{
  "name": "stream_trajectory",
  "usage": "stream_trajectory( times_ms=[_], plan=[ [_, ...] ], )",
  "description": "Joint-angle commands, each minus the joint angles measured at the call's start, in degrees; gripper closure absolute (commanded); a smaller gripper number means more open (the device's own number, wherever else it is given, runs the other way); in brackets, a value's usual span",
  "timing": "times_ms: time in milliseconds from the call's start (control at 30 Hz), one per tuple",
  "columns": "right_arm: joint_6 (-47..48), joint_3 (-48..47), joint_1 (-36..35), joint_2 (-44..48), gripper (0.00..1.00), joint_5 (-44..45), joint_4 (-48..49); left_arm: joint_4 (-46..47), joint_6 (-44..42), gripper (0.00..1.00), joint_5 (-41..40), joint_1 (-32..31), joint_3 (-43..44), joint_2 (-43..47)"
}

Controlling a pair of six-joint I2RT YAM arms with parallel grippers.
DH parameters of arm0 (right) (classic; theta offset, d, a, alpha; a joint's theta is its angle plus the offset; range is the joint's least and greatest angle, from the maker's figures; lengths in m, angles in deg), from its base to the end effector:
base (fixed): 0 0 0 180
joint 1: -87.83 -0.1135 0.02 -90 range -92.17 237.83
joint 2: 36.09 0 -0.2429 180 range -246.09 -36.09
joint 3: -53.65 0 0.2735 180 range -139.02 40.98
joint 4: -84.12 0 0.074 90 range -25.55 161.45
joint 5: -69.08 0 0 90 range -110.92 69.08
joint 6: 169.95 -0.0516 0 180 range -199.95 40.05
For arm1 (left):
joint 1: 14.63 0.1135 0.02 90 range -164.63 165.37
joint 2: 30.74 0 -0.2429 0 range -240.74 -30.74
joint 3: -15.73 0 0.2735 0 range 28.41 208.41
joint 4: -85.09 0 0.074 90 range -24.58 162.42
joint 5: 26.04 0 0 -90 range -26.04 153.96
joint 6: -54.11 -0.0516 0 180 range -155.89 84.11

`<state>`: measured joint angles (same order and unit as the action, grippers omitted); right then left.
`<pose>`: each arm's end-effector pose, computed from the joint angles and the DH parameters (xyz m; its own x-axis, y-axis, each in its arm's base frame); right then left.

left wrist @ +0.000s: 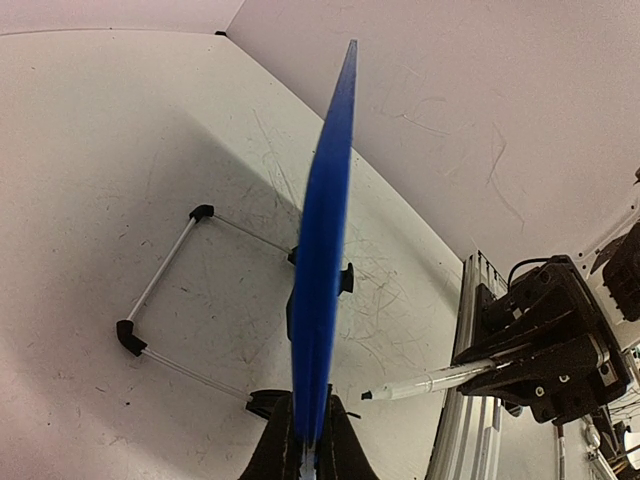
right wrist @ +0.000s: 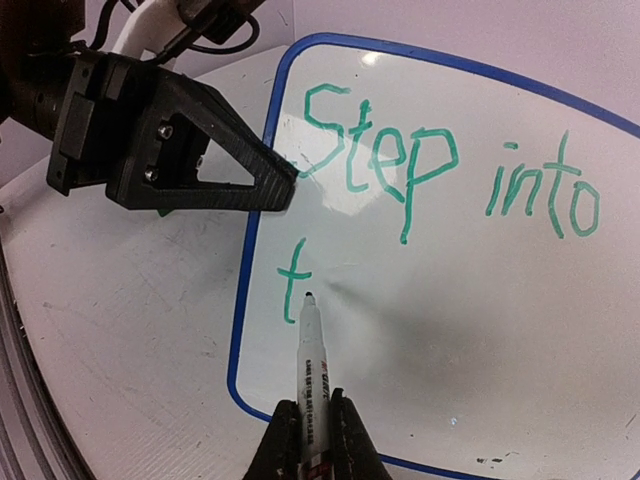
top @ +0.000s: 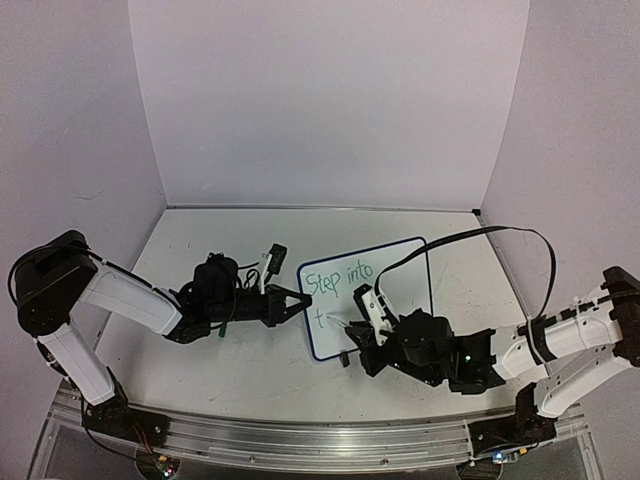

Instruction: Write a sentence on the whiteboard

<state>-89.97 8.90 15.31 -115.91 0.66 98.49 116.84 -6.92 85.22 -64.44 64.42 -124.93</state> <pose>0.1127 0.2948 0.1523 -0.2409 -0.2263 -0.9438 -0.7532 0.6569 0.0347 0.2103 -0.2779 0.1317 -0.5891 -0.0021 -0.8081 0.7474 0.3787 -0.5459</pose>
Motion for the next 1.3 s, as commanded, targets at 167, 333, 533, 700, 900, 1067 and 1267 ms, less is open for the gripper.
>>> stream_trajectory(
  times_ms=[167, 333, 533, 700, 900, 1067, 1267],
  plan=[
    [0.71, -0.46, 0.08, 0.23, 1.00, 1.09, 1.95, -2.12, 0.30, 1.00, -1.57, -0.30, 1.06, -0.86],
    [0.92, -0.55, 0.05, -0.38, 1.00, 1.01, 1.94, -2.08, 0.30, 1.00, -1.58, -0.29, 1.08, -1.18],
    [1.21, -1.04, 0.02, -0.98, 1.00, 1.03, 1.84, -2.12, 0.30, 1.00, -1.31, -0.30, 1.46, -1.71],
    [1.14, -1.33, 0.01, -1.15, 1.00, 1.64, 1.64, -2.15, 0.17, 1.00, -1.43, -0.29, 1.21, -1.40],
    [1.06, -2.53, 0.04, -2.45, 1.00, 2.10, 1.66, -2.15, 0.21, 1.00, -1.40, -0.38, 0.93, -1.03],
    [1.01, -3.42, 0.05, -3.28, 1.00, 3.37, 1.51, -2.14, 0.08, 1.00, -1.40, -0.39, 0.97, -0.99],
    [1.06, -3.90, 0.07, -3.46, 1.00, 3.79, 1.45, -2.13, 0.03, 1.00, -1.29, -0.38, 1.10, -1.47]
  ],
)
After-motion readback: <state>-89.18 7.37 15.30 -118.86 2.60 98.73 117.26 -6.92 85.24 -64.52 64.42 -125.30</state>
